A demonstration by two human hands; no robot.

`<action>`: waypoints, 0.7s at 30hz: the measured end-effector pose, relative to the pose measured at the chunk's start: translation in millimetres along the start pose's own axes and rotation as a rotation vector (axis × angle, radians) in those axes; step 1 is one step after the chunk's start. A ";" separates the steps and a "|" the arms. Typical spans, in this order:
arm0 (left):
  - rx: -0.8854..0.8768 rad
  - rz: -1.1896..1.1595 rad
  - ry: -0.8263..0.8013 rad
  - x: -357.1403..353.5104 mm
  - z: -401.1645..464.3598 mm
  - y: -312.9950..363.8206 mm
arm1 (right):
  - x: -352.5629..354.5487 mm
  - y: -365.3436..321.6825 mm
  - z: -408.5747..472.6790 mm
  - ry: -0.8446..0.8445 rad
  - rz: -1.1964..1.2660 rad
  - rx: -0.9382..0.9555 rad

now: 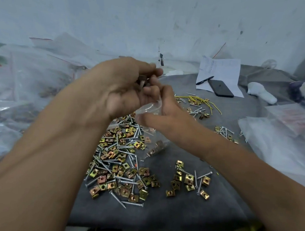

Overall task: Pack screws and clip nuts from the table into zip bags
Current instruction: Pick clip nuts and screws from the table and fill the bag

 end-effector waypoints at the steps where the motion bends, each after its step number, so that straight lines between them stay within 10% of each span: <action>1: 0.017 -0.037 0.005 3.2 0.1 1.2 | 0.0 1.0 0.3 0.013 0.010 -0.009; 21: -0.077 0.288 0.072 21.5 -12.4 12.5 | 5.0 4.1 -2.2 0.083 0.005 -0.057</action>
Point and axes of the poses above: each hand's wrist, its own z-axis towards the middle knuckle, its own x-axis out of the back of the hand, y = z × x, the point moved 1 cm from there along z, towards the middle knuckle, and after that the axes turned 1 degree about -z, right-handed, at the moved point
